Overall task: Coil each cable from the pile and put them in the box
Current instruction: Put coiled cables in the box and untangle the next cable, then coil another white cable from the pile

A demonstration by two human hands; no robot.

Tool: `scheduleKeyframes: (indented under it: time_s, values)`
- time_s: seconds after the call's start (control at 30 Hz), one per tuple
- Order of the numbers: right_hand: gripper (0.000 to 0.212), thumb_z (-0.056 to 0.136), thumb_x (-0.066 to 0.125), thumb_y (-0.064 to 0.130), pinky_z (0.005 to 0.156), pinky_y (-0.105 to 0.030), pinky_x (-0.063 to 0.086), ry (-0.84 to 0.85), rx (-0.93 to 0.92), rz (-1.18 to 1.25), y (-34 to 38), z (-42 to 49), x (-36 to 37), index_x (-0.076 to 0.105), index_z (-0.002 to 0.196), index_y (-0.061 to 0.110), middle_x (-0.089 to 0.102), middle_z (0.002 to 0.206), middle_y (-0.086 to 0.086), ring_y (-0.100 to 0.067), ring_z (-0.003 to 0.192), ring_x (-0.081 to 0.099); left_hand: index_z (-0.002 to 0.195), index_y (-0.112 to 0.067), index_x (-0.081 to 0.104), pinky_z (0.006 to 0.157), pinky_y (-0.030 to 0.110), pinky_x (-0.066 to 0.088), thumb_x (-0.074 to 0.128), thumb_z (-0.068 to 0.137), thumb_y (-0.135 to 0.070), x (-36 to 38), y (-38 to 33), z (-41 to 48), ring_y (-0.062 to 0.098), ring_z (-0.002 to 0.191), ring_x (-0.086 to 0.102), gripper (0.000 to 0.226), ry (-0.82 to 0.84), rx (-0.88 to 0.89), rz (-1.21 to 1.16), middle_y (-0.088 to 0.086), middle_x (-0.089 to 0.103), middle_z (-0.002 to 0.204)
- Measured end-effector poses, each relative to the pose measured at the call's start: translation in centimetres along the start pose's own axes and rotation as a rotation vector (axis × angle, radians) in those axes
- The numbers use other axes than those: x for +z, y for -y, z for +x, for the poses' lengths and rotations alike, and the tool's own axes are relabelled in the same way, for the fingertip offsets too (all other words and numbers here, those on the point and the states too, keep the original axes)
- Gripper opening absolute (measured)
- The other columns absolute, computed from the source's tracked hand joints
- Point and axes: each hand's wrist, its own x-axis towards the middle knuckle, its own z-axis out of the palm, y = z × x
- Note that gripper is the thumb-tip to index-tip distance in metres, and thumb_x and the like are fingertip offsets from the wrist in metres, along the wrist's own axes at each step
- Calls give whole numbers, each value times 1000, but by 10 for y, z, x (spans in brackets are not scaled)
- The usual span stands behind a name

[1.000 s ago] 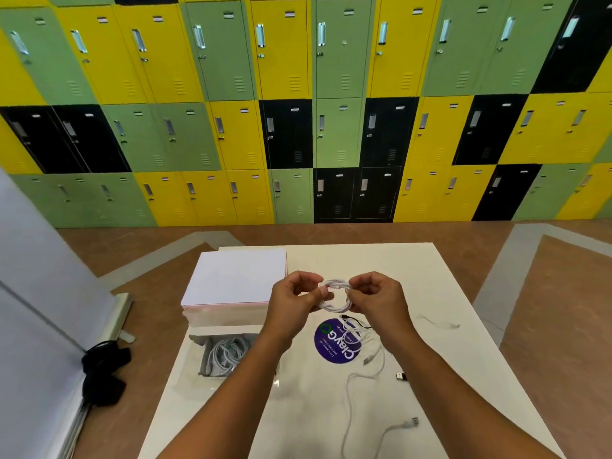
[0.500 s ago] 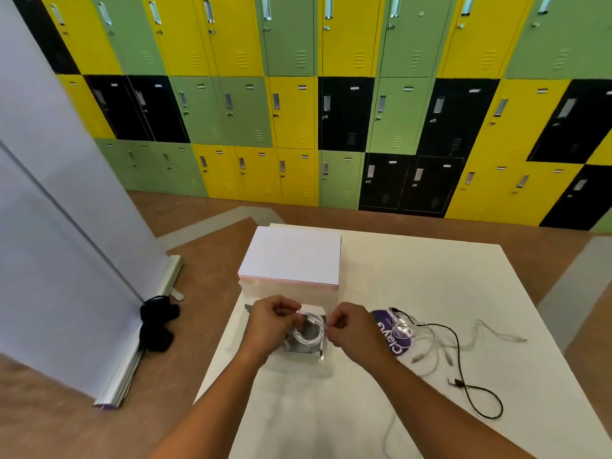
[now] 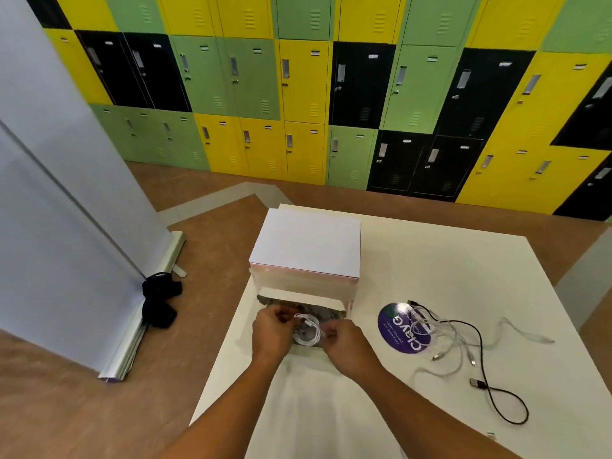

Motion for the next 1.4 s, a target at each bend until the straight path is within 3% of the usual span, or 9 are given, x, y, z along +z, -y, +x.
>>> scheduleKeyframes:
  time_s: [0.3, 0.47, 0.77, 0.9, 1.0, 1.17, 1.4]
  values:
    - [32, 89, 61, 8, 86, -26, 55, -56, 34, -22, -1, 18, -1, 70, 119, 15, 72, 113, -2, -15, 98, 67, 102, -13, 76, 87, 29, 58, 74, 87, -5, 11, -9, 13, 12, 86, 70, 17, 5, 44, 8, -4, 76, 95]
    - [26, 92, 58, 9, 84, -25, 55, -45, 36, -80, -9, 18, 6, 71, 112, 17, 72, 107, -1, -14, 93, 66, 94, -20, 74, 81, 23, 54, 71, 87, -1, 13, -6, 15, 9, 83, 68, 20, 34, 113, 139, -11, 70, 85]
    - [25, 93, 67, 15, 85, -20, 49, -99, 40, -158, -10, 18, 15, 69, 118, 14, 69, 117, -3, -19, 103, 65, 110, -18, 74, 83, 10, 44, 71, 91, -10, 27, -6, 5, 6, 86, 63, 20, 15, 228, 264, -6, 74, 104]
    - [29, 94, 66, 14, 92, -25, 53, -101, 34, -166, -9, 17, 16, 68, 123, 16, 68, 121, -3, -20, 108, 66, 112, -26, 71, 94, 28, 56, 67, 95, -17, 23, 1, 4, 12, 95, 69, 19, 6, 263, 364, -7, 73, 109]
    - [32, 94, 63, 17, 95, -27, 53, -43, -15, -224, -11, 17, 18, 68, 125, 20, 68, 124, -2, -21, 110, 65, 118, -30, 66, 93, 29, 56, 61, 98, -26, 19, 5, 4, 16, 98, 68, 21, -34, 270, 456, -7, 70, 115]
    - [49, 98, 59, 18, 107, -26, 43, 12, -58, -289, -10, 16, 23, 47, 144, 24, 50, 142, 1, -19, 123, 56, 125, -28, 63, 96, 29, 53, 59, 99, -26, 19, 5, 9, 17, 102, 68, 26, 8, 244, 518, -3, 69, 121]
    - [34, 96, 60, 19, 96, -29, 51, 43, -83, -325, -10, 19, 17, 61, 130, 21, 62, 127, -3, -20, 111, 61, 123, -29, 63, 95, 27, 52, 60, 99, -24, 12, 11, 9, 16, 105, 66, 25, 123, 306, 499, -5, 68, 124]
